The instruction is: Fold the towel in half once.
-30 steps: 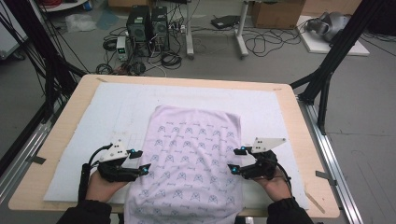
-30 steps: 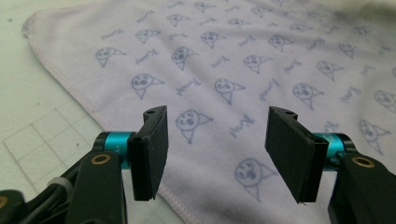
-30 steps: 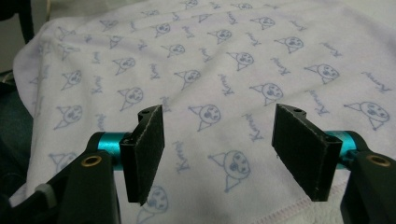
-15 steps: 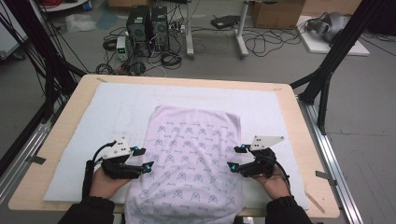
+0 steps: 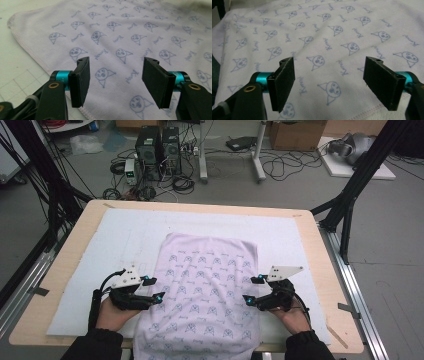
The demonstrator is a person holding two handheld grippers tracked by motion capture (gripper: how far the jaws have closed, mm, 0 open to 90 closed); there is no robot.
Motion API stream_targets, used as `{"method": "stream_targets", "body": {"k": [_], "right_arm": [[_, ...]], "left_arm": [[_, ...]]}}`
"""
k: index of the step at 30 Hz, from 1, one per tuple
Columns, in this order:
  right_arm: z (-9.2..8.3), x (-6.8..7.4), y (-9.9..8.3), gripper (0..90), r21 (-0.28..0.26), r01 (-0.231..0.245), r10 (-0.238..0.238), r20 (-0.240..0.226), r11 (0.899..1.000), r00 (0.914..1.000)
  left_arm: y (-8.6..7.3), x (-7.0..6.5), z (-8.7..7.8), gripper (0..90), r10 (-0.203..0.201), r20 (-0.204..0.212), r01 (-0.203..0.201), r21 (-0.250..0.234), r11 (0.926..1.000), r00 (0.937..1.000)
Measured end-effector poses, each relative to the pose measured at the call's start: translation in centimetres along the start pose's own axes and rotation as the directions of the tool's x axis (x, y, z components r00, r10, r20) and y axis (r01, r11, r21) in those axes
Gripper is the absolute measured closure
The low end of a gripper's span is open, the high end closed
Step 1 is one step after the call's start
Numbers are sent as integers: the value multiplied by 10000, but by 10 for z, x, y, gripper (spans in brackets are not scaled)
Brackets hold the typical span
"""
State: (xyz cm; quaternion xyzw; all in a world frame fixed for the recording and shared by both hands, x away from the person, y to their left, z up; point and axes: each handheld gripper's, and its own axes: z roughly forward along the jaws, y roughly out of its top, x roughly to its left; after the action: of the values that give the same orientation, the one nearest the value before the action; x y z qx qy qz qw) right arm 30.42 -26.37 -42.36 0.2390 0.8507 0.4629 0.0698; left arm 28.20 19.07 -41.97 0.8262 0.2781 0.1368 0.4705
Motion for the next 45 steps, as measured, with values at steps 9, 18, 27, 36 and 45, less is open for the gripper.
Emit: {"method": "stream_targets", "body": {"k": [9,18,27,36,45], "right_arm": [[4,-35,16,231,327,-448,441,219,9985,9988],[8,-85,42,266,375,-806,778,716,9960,9944],[21,-115,44,416,456,-1139,1057,1528,9924,9826],[32,-129,31,464,1172,-1546,1270,2142,9810,9685],[45,-131,25,863,1326,-2027,1702,2219,9702,9601]], "left_arm": [[25,32,8,464,136,-142,-132,272,9995,9998],[58,83,24,513,-338,-524,345,115,9993,9981],[51,123,57,639,-2086,-929,2132,426,9761,9736],[35,122,91,631,-1663,-1914,1998,1719,9646,9673],[38,119,91,859,-1712,-2131,2101,1753,9618,9619]]}}
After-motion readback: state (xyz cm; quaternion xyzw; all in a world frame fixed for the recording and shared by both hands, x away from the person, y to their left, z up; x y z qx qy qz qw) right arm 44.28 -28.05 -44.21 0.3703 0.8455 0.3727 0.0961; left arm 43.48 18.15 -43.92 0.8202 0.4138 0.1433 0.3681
